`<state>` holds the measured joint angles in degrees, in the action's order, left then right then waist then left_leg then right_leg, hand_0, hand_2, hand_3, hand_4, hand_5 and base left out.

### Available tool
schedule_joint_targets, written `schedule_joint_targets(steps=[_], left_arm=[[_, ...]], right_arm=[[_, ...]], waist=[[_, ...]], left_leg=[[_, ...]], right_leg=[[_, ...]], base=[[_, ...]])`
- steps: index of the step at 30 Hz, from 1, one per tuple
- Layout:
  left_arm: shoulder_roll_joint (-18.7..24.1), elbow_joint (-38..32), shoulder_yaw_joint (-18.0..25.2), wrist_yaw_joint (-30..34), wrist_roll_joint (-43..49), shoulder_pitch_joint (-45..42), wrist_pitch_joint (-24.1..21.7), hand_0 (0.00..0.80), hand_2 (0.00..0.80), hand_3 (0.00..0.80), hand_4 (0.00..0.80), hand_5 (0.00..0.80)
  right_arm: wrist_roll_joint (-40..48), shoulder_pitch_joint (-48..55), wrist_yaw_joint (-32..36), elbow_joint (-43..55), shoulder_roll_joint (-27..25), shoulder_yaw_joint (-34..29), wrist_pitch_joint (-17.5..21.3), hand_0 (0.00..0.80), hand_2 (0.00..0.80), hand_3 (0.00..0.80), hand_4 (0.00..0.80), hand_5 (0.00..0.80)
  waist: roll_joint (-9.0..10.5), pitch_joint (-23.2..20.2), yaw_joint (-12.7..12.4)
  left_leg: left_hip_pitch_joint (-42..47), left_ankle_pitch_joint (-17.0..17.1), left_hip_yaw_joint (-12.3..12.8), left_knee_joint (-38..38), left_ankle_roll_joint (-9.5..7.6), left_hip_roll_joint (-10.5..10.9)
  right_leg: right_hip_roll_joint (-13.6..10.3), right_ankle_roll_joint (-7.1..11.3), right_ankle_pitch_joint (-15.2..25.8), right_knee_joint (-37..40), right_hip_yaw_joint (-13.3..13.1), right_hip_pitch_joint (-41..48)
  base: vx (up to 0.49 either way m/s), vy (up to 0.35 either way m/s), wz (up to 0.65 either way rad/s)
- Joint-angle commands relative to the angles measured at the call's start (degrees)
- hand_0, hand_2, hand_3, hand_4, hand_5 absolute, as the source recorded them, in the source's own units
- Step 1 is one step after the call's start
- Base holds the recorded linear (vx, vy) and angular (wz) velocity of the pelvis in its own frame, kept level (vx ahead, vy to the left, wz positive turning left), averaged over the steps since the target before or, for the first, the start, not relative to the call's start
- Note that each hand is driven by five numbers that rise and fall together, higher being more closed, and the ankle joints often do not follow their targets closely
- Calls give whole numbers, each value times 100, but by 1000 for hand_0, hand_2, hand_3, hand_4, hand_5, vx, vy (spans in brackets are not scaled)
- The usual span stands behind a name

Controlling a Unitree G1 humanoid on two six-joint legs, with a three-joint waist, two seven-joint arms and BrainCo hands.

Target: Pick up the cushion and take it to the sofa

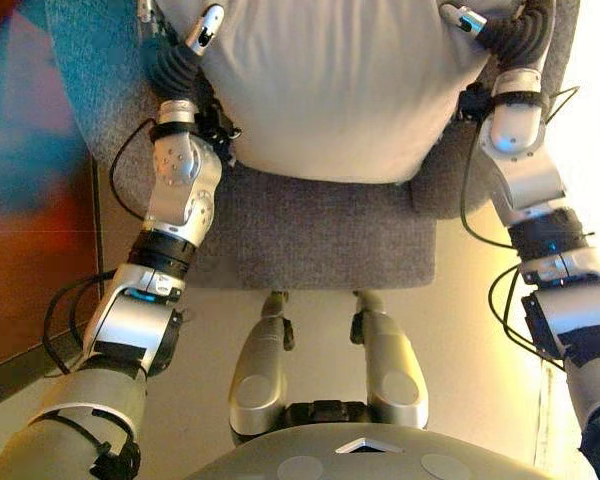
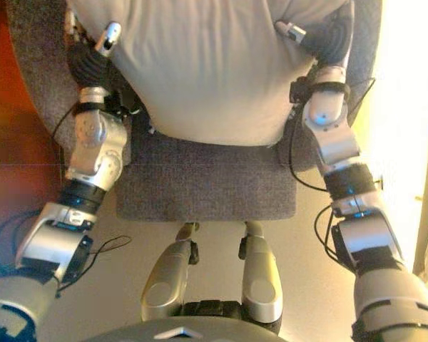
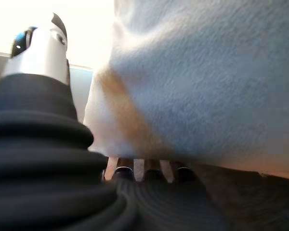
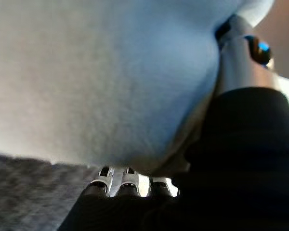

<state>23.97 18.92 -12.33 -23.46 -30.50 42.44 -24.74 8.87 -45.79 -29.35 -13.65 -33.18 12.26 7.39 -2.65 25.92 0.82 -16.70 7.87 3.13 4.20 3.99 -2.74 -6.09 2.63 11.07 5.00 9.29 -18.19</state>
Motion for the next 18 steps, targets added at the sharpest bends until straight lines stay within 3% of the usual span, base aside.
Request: schedule_joint_targets(steps=[1, 11, 18], left_arm=[[204, -963, 356, -253, 745, -104, -1025, 0, 0, 0, 0, 0], [541, -1235, 636, -453, 613, -449, -1199, 0, 0, 0, 0, 0], [573, -1349, 622, -248, 588, -641, -1143, 0, 0, 0, 0, 0]], right_arm=[[-918, -22, -267, 1103, -39, -423, 1014, 0, 0, 0, 0, 0], [-1315, 98, -761, 1130, -517, -796, 1264, 0, 0, 0, 0, 0], [-1229, 242, -608, 1202, -571, -854, 1302, 0, 0, 0, 0, 0]], waist=[[210, -510, -77], [166, -732, -114], [152, -784, -134]], left_leg=[[-153, -872, -20, -655, -111, 273], [20, -853, -9, -582, -100, 270], [81, -867, -21, -592, -111, 277]], right_leg=[[-331, 491, -813, -742, -130, -259], [-374, 514, -809, -672, -38, -60], [-392, 512, -804, -677, 5, 0]], base=[[48, 25, 3], [24, 29, 4], [3, 5, 0]])
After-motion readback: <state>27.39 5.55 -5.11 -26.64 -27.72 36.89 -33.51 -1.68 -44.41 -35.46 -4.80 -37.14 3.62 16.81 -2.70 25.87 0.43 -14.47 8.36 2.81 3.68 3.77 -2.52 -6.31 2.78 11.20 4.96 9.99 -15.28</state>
